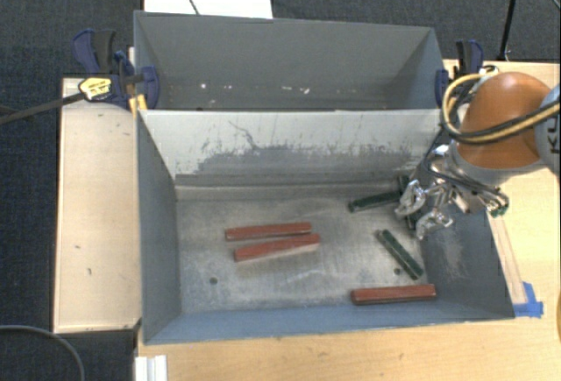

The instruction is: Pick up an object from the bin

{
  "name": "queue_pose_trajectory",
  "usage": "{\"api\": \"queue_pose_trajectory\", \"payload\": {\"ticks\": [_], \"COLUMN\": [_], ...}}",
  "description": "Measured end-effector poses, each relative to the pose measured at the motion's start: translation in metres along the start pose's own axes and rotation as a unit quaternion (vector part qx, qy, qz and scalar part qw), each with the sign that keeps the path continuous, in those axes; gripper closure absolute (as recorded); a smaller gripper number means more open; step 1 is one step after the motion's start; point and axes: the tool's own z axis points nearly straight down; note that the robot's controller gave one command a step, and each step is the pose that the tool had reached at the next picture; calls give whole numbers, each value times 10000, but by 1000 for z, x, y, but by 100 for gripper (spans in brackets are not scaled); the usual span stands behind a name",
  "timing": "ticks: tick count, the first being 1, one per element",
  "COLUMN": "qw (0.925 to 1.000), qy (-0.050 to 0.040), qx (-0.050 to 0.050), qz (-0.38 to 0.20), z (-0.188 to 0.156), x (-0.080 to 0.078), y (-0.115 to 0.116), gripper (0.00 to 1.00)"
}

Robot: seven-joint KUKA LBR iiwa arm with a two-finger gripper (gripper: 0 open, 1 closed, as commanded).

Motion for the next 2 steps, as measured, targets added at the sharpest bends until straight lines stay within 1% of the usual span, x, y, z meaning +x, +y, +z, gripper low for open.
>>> {"api": "queue_pose_trajectory", "payload": {"ticks": [1,2], "qw": [10000,9998], "qy": [0,-13], "qx": [-2,-8], "qz": [4,185], "z": [0,-62], "x": [0,4], "y": [0,5], "gripper": [100,100]}}
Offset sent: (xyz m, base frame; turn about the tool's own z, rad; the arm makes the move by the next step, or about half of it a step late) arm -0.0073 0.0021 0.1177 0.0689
